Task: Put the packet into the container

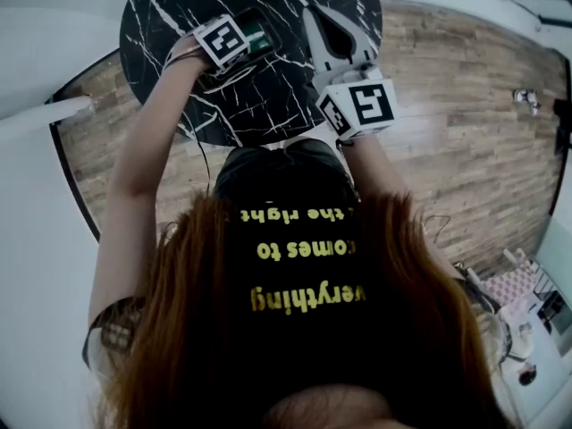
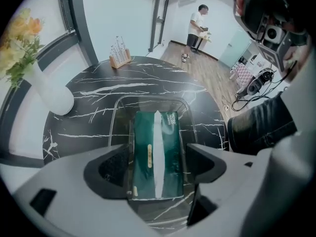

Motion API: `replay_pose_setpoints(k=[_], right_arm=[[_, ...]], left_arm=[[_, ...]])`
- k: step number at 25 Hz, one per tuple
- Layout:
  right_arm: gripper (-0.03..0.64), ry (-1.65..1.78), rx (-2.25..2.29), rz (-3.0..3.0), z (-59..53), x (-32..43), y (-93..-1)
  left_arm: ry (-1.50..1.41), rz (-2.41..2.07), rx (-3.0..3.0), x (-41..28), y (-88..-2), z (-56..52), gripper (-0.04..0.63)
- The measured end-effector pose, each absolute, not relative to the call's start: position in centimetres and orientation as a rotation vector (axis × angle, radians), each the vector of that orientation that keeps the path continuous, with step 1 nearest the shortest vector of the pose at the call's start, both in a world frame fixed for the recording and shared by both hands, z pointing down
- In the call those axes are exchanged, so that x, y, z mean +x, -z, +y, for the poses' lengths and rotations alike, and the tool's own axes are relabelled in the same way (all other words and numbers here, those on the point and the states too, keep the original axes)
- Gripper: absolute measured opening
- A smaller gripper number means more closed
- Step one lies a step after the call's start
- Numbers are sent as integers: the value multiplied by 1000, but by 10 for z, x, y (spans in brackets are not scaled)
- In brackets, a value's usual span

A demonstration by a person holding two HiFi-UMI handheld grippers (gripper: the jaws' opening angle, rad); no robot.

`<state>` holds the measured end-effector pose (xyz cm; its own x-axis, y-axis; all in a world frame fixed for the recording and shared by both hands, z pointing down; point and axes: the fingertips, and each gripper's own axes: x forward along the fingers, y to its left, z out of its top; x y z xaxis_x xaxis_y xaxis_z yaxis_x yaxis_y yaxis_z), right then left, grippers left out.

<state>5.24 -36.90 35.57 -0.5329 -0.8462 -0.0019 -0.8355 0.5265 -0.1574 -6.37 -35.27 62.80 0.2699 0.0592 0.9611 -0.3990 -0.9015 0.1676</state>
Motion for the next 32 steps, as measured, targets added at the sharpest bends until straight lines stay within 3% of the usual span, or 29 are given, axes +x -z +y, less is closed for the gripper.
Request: replay_pose_setpoints(k=[3, 12, 19, 26, 32], right_arm=[[18, 209, -1473, 2680, -369, 51, -356], [18, 201, -1457, 2685, -365, 46, -353], [18, 192, -1445, 2690, -361, 44, -351], [18, 189, -1428, 2706, -358, 39, -352], [18, 184, -1393, 2735, -357, 29, -352]], left_arm=[[-1699, -344, 2181, -72, -624, -359, 359], [-1754, -450, 2184, -90, -598, -368, 200], [-1785, -496, 2217, -91, -588, -369, 0], [-1644, -612, 2297, -86, -571, -377, 0], [-1232, -879, 2426, -76, -529, -391, 0]])
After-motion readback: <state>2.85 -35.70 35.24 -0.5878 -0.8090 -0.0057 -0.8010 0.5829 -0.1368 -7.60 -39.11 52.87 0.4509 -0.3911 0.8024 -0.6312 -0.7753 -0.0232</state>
